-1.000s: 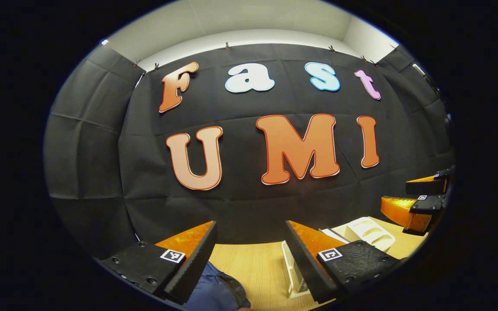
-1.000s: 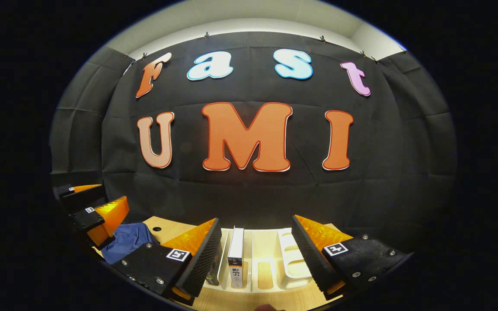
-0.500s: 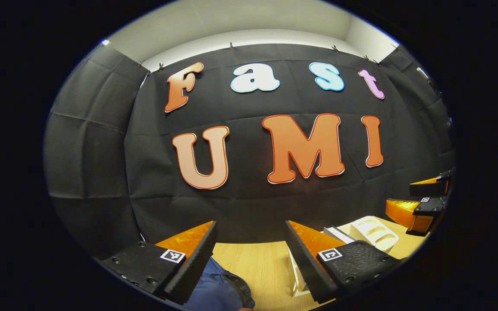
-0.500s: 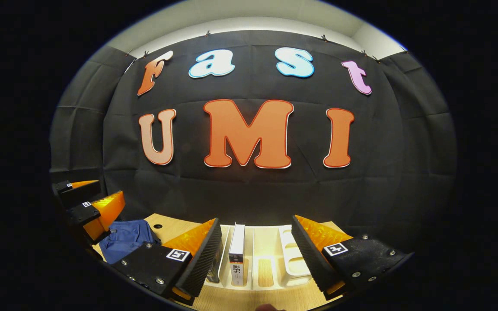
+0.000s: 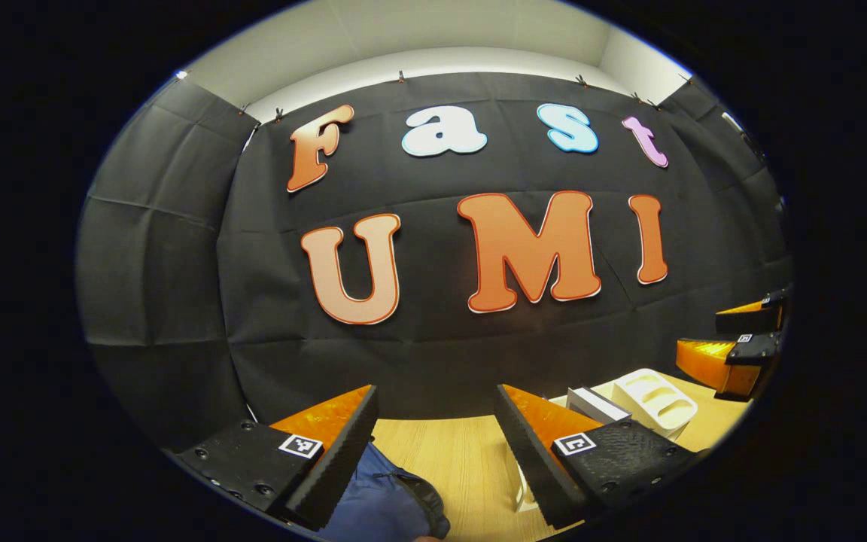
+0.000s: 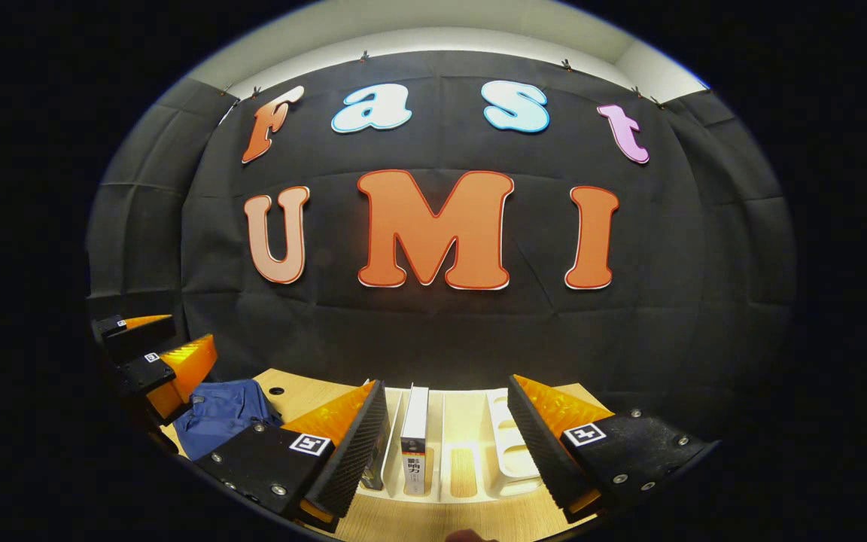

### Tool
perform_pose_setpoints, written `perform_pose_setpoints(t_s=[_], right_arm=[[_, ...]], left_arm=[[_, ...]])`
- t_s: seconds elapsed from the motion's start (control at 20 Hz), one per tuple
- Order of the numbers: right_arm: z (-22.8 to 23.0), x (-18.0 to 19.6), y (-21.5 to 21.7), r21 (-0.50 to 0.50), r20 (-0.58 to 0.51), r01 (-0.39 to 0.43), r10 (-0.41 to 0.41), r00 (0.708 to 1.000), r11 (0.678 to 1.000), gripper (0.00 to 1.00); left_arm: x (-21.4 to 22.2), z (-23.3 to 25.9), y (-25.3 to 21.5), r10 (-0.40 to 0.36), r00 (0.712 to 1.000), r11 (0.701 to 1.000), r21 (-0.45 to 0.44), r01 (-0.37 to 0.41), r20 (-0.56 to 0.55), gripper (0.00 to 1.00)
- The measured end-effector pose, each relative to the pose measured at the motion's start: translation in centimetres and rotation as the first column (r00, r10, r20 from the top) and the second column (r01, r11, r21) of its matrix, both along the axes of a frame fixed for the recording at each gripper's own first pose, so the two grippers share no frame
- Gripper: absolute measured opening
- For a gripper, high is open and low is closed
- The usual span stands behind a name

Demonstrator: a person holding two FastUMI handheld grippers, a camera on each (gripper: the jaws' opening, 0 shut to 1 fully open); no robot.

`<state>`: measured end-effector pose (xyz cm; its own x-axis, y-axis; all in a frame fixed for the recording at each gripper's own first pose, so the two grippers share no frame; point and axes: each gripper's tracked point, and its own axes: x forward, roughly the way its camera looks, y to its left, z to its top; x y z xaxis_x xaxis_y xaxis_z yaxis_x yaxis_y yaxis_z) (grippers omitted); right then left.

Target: Open the schoolbag, grab two books from the bookshelf and put them into the schoolbag.

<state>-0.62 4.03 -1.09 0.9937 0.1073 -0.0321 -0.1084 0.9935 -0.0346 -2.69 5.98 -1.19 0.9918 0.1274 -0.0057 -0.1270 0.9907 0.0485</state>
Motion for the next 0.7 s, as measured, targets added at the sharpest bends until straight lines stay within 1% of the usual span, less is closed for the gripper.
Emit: perform_pose_setpoints(t_s=[0.25,0.45,0.6,0.7], right_arm=[[-0.7,0.3,-0.1,-0.003,-0.015,-0.005,0.005,1.0,1.0,0.97],[-1.1,0.6,-0.3,-0.002,-0.024,-0.003,0.003,1.0,1.0,0.97],[-1.8,0.9,-0.6,-0.008,-0.037,0.004,-0.004,0.999,1.0,0.97],[-2.4,1.1,-0.6,-0.013,-0.054,0.002,-0.003,0.999,1.0,0.97]], left_arm=[[-0.5,-2.4,0.7,0.003,0.999,0.999,0.052,0.0,-0.053,0.95],[-1.1,-5.4,2.2,0.028,0.992,0.994,0.109,-0.015,-0.123,0.95],[-1.6,-8.6,3.6,0.052,0.98,0.987,0.16,-0.021,-0.193,0.95],[-1.9,-11.1,4.1,0.059,0.966,0.98,0.199,-0.008,-0.252,0.95]])
